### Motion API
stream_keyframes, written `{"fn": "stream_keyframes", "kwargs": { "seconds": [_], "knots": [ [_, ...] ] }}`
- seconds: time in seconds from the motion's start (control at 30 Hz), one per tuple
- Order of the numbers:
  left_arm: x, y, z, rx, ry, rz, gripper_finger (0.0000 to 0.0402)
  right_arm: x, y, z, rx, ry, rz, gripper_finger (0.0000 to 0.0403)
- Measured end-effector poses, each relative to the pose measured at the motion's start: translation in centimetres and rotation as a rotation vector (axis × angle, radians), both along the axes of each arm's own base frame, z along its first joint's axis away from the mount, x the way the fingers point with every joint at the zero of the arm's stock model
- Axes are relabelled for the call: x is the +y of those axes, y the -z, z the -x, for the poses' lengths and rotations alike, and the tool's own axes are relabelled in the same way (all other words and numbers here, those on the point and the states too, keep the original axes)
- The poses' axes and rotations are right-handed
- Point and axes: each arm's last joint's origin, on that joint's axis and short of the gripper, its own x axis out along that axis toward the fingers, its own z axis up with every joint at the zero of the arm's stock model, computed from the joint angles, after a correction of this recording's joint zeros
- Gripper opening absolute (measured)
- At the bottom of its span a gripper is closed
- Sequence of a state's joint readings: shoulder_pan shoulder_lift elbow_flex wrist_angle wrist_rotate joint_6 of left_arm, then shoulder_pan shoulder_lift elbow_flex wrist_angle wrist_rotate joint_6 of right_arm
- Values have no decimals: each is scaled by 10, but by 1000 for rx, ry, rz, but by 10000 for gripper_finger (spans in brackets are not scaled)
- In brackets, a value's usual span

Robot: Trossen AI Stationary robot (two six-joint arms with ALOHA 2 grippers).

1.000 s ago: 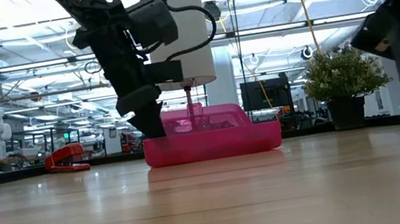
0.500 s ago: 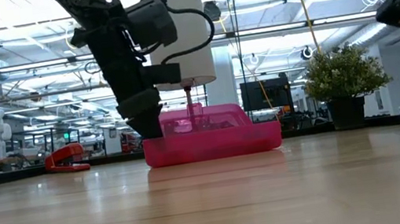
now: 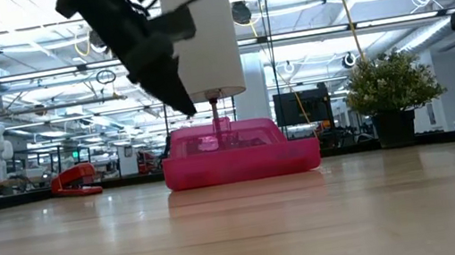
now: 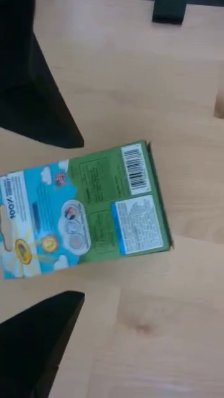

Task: Pack school essentials
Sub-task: Put the crayon box into the pink supply box

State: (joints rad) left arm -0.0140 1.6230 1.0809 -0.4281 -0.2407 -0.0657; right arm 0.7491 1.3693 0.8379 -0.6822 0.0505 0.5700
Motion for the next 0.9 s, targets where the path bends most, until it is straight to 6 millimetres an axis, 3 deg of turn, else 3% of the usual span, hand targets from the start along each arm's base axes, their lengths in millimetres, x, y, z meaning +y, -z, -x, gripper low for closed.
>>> {"fn": "stream_keyframes", "kwargs": {
  "seconds": [0.17, 0.9],
  "knots": [
    [-10, -12, 3, -53, 17, -35, 203, -1, 13, 1, 20, -15, 4, 397],
    [-15, -13, 4, -50, 30, -56, 202, -10, 47, 16, 12, -110, 10, 394]
  ]
}}
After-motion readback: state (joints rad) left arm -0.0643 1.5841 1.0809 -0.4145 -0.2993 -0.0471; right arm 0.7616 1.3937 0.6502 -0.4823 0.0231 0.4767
